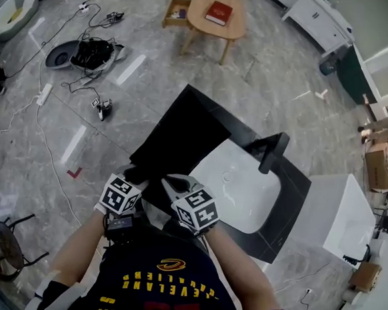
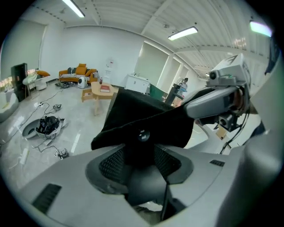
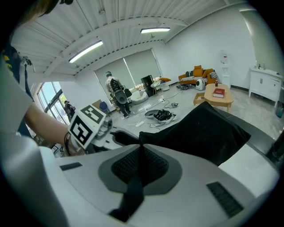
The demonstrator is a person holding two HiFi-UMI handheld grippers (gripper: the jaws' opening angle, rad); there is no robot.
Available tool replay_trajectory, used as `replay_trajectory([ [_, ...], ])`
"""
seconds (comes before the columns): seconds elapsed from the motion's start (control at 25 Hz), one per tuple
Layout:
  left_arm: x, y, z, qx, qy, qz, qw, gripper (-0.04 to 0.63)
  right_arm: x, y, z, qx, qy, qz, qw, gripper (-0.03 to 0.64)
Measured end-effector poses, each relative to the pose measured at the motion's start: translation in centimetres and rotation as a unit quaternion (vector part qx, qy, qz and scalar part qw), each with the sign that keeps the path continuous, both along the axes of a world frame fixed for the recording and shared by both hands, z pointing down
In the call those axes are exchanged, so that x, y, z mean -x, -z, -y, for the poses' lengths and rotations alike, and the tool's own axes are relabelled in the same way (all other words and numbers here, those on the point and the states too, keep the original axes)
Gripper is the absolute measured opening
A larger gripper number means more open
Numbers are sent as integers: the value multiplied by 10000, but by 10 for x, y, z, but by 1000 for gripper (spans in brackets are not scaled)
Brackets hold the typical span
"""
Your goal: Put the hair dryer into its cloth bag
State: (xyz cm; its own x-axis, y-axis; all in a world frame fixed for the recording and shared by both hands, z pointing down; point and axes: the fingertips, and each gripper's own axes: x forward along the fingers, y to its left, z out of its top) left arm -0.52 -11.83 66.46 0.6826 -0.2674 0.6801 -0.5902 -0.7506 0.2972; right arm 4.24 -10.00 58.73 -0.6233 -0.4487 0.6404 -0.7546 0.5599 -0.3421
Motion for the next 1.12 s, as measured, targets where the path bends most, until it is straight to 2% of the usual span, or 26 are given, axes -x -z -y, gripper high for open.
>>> replay_trajectory([
  [0.08, 30, 5, -7, -86, 23, 46, 9999, 181, 4, -14, -5, 48, 157, -168, 9997, 17],
  [0.16, 65, 13, -7, -178, 300, 59, 9994, 181, 9, -27, -10, 106, 270, -336, 9990, 30],
  [0.24, 104, 24, -1, -287, 810, 42, 9963, 181, 12, -34, -12, 97, 332, -456, 9984, 149],
  [0.32, 141, 39, 8, -420, 1396, 21, 9893, 181, 12, -31, -11, 34, 303, -465, 9985, 201],
  [0.44, 183, 80, 14, -677, 2126, -119, 9747, 181, 4, -6, -5, -234, 8, -290, 9993, 204],
  [0.52, 189, 119, 12, -866, 2421, -422, 9655, 181, -5, 24, 1, -497, -282, -59, 9983, 204],
  [0.6, 179, 164, 9, -1087, 2513, -777, 9586, 181, -14, 59, 7, -731, -581, 259, 9953, 203],
  [0.68, 153, 204, 5, -1324, 2417, -1091, 9551, 181, -20, 95, 11, -908, -824, 652, 9903, 202],
  [0.8, 93, 247, -10, -1439, 1942, -1579, 9574, 179, -20, 139, 10, -1110, -980, 1155, 9822, 201],
  [0.88, 56, 271, -23, -1410, 1640, -1917, 9573, 179, -16, 164, 6, -1294, -919, 1279, 9790, 196],
  [0.96, 29, 295, -32, -1438, 1401, -2269, 9530, 174, -14, 188, 2, -1531, -908, 1350, 9747, 138],
  [1.04, 8, 315, -40, -1582, 1124, -2512, 9483, 108, -16, 211, -1, -1782, -978, 1444, 9684, 38],
  [1.08, 0, 322, -44, -1690, 968, -2545, 9473, 73, -17, 222, -2, -1904, -1006, 1482, 9652, 8],
  [1.12, -6, 324, -46, -1790, 822, -2526, 9473, 41, -17, 231, -3, -2021, -1021, 1502, 9624, 8],
])
